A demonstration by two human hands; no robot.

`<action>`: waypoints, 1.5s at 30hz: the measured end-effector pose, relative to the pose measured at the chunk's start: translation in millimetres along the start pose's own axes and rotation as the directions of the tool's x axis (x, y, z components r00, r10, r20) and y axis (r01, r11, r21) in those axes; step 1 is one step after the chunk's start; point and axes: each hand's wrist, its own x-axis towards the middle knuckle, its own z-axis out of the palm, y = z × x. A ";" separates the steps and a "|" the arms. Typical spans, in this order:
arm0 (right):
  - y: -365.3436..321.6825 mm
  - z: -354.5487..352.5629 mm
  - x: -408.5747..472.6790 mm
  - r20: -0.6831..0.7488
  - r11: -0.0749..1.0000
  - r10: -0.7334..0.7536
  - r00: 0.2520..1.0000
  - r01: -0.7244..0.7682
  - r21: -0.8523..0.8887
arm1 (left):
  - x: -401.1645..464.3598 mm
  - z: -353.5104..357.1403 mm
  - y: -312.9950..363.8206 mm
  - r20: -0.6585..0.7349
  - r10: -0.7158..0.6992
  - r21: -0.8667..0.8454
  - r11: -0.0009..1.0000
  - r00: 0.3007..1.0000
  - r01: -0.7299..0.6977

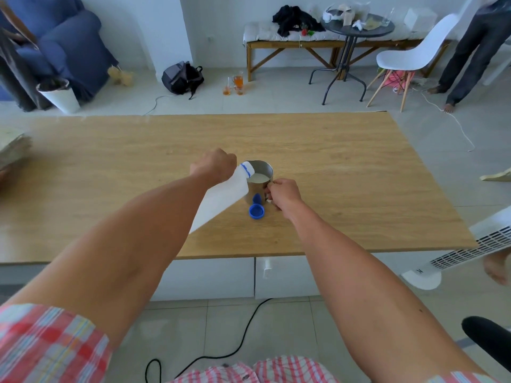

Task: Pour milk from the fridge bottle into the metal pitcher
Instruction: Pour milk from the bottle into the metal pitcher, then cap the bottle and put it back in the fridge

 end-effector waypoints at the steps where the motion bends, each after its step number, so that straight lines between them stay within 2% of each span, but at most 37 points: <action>1: 0.0 0.3 0.3 -0.003 1.000 0.001 1.000 -0.001 0.013 | -1.7 0.7 -3.4 -0.003 -0.015 -0.047 0.999 1.000 0.015; 6: 2.5 -0.8 -7.6 -0.094 0.997 -0.068 0.993 0.072 0.032 | -9.9 -5.1 -21.9 -0.105 -0.069 -0.236 0.971 0.992 0.043; 11: 29.9 8.8 -39.9 -0.329 0.976 -0.217 0.919 0.207 -0.065 | -16.9 -15.3 -40.1 -0.255 -0.174 -0.483 0.875 0.951 0.030; 13: 50.2 18.9 -51.0 -0.316 0.969 -0.243 0.917 0.214 -0.123 | -18.3 -17.0 -47.2 -0.304 -0.224 -0.595 0.804 0.926 -0.001; 17: 75.1 39.9 -53.0 -0.183 0.925 -0.246 0.952 0.174 -0.337 | -20.7 -9.0 -59.1 -0.345 -0.275 -0.785 0.608 0.897 -0.116; 20: 74.5 53.7 -45.5 -0.209 0.888 -0.246 0.947 0.134 -0.440 | -25.0 1.5 -63.7 -0.359 -0.302 -0.849 0.498 0.883 -0.174; 28: 70.2 67.0 -37.3 -0.298 0.831 -0.293 0.909 0.088 -0.549 | -26.0 25.9 -68.8 -0.347 -0.379 -0.891 0.419 0.858 -0.176; 32: 73.4 62.6 -46.7 -0.262 0.898 -0.252 0.931 0.125 -0.422 | -28.8 27.7 -67.0 -0.341 -0.355 -0.896 0.402 0.871 -0.187; 34: 69.6 58.2 -59.8 -0.218 0.965 -0.196 0.956 0.150 -0.213 | -30.3 26.4 -66.7 -0.332 -0.344 -0.898 0.401 0.878 -0.183; 36: 56.6 51.7 -76.5 -0.168 0.976 -0.219 0.961 0.217 -0.027 | -30.5 24.9 -67.8 -0.330 -0.331 -0.892 0.416 0.884 -0.178; 39: 15.3 38.1 -98.3 -0.129 0.910 -0.374 0.918 0.391 0.142 | -32.4 22.2 -69.3 -0.333 -0.310 -0.877 0.449 0.891 -0.172; 42: -39.6 29.1 -108.5 -0.167 0.828 -0.484 0.859 0.512 0.230 | -34.5 20.8 -70.4 -0.334 -0.288 -0.871 0.459 0.898 -0.176; 45: -87.4 28.1 -115.8 -0.122 0.739 -0.610 0.783 0.618 0.269 | -34.6 19.2 -71.9 -0.320 -0.270 -0.870 0.463 0.908 -0.169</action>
